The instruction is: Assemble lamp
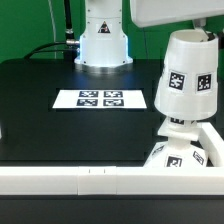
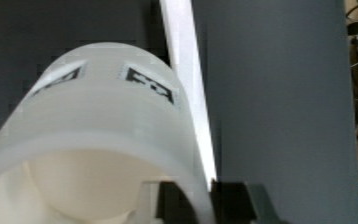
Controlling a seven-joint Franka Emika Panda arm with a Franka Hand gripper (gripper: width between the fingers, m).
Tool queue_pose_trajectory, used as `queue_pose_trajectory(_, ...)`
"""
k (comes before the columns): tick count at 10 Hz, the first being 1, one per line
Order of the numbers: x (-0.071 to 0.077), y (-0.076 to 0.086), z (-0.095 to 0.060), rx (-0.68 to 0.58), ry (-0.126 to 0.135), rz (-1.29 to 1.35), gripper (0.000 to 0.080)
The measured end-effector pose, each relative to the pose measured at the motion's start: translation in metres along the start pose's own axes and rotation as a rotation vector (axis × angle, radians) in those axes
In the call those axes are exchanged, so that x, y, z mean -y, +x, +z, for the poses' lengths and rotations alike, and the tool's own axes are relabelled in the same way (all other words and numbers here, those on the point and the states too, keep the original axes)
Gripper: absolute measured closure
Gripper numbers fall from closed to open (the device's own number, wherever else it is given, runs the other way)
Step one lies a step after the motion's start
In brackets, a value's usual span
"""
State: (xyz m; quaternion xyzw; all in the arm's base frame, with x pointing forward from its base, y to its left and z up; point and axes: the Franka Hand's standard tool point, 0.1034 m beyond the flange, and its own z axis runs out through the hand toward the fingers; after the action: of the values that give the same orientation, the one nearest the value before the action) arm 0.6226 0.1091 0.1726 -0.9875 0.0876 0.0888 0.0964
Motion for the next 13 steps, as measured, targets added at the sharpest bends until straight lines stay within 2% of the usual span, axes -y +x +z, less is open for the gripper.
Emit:
queue_pose_trajectory(2, -0.005, -0.006, 0.007, 0.006, -0.004, -0.010, 0.0754)
queue_pose_trajectory(3, -0.008, -0.009, 0.010, 0.009, -0.006, -0.020, 0.0548)
queue_pose_trajectory(5, -0.017, -0.020, 0.015, 0.017, -0.011, -0.033, 0.0274)
queue_pose_trajectory(6, -0.020, -0.024, 0.014, 0.021, -0.013, -0.038, 0.0274)
queue_pose_trajectory(7, -0.024, -0.030, 0.011, 0.028, -0.015, -0.041, 0.0134)
queue_pose_trajectory(8, -0.025, -0.037, 0.003, 0.056, -0.019, -0.040, 0.0110)
queue_pose_trajectory(9, -0.022, -0.042, -0.006, 0.092, -0.039, -0.036, 0.0110)
queue_pose_trajectory(10, -0.015, -0.041, -0.013, 0.109, -0.076, -0.049, 0.0102)
queue_pose_trajectory(11, -0.014, -0.036, -0.011, 0.093, -0.066, -0.055, 0.0102)
queue_pose_trajectory(13, -0.015, -0.037, -0.010, 0.096, -0.067, -0.054, 0.0101)
